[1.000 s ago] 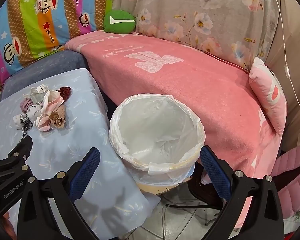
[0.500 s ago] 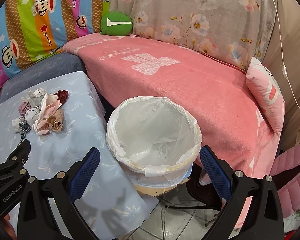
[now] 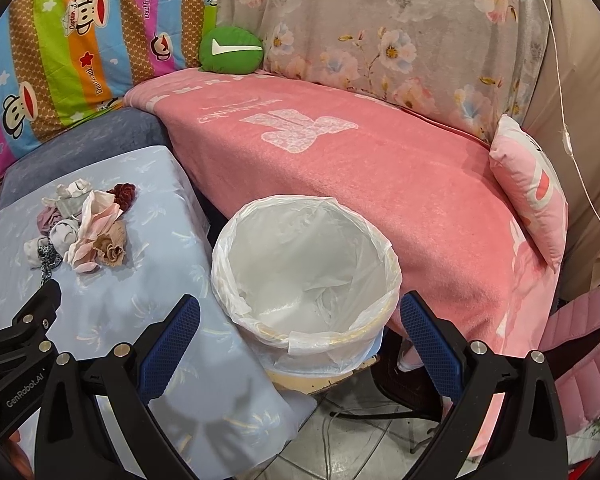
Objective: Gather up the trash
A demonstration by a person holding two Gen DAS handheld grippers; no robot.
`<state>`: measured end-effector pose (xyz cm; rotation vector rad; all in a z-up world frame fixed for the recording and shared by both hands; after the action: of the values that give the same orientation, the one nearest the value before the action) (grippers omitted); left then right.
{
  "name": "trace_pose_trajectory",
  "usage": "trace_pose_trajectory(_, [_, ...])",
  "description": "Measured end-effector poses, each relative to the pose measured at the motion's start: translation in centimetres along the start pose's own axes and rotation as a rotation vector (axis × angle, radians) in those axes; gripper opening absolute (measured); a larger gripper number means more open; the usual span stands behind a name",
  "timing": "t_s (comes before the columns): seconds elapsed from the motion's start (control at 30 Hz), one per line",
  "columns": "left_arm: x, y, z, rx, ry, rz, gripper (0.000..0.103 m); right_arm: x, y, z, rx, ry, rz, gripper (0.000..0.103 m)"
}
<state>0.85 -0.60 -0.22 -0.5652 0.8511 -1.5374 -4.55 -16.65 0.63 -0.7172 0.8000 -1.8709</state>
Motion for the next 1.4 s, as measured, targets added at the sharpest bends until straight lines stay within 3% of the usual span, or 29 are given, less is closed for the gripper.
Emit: trace_pose_trajectory(1.4, [-0.29,-0.47,0.52,0.016,-0.004,-0.013,0.096,-0.2,-0.41,0.18,0.011,0.0,0.0,0.098])
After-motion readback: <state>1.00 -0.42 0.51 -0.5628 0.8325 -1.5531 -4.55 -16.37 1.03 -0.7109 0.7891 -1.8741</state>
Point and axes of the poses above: each gripper's, at about its wrist camera, not at the fingertips, and y roughly the way its jaws point, x to its right, z to its top, the point moved 2 cm from there along y, roughly the way its jaws point, and after that the axes turned 8 degrees about -x, right-handed, at the moved point
